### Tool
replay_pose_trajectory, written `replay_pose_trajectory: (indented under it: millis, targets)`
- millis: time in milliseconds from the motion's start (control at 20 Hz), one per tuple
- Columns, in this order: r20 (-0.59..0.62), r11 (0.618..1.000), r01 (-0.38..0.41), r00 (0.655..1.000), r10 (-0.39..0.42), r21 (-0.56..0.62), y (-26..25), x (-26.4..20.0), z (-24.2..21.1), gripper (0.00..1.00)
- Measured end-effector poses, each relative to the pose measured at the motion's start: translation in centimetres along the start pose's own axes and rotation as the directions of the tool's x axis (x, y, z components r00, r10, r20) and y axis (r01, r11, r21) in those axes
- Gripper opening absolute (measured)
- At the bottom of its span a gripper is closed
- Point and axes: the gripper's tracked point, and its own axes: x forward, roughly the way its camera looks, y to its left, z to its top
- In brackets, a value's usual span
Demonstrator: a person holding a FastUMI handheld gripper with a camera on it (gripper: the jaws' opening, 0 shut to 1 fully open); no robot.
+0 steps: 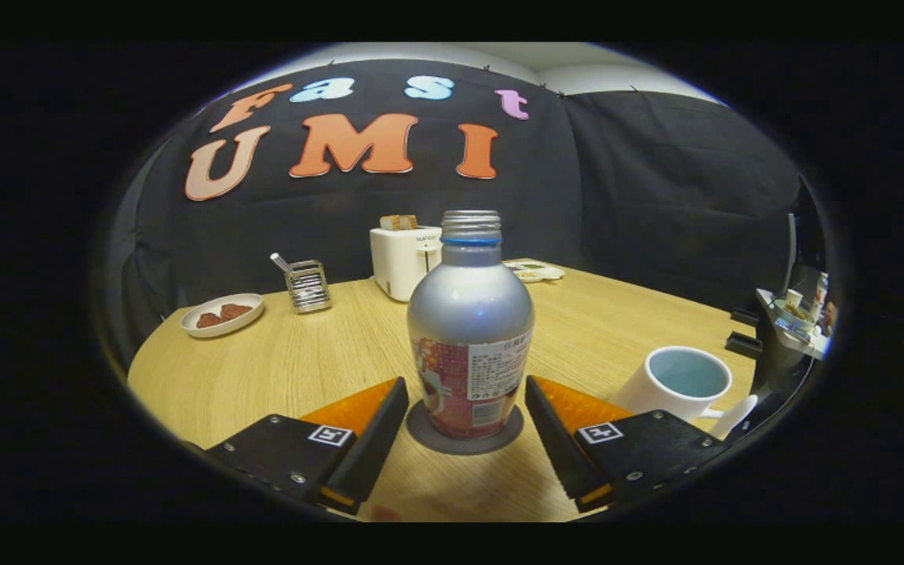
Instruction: Take the bottle from table, then pour the juice into the cup, finally place the bottle on the coaster
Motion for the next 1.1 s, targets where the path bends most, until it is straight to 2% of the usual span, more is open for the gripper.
replay_pose_trajectory:
  millis: [150, 550, 700, 1100]
  targets:
    - [0.01, 1.0, -0.015, 1.0, 0.015, 0.007, 0.0, -1.1, 0.3, 0.97]
    - [0.104, 0.993, -0.118, 0.987, 0.118, -0.007, 1.4, -7.5, 3.5, 0.97]
    - [0.156, 0.98, -0.196, 0.967, 0.2, -0.039, 2.9, -11.0, 5.0, 0.97]
    - [0.241, 0.938, -0.331, 0.906, 0.347, -0.106, 5.5, -18.9, 6.2, 0.97]
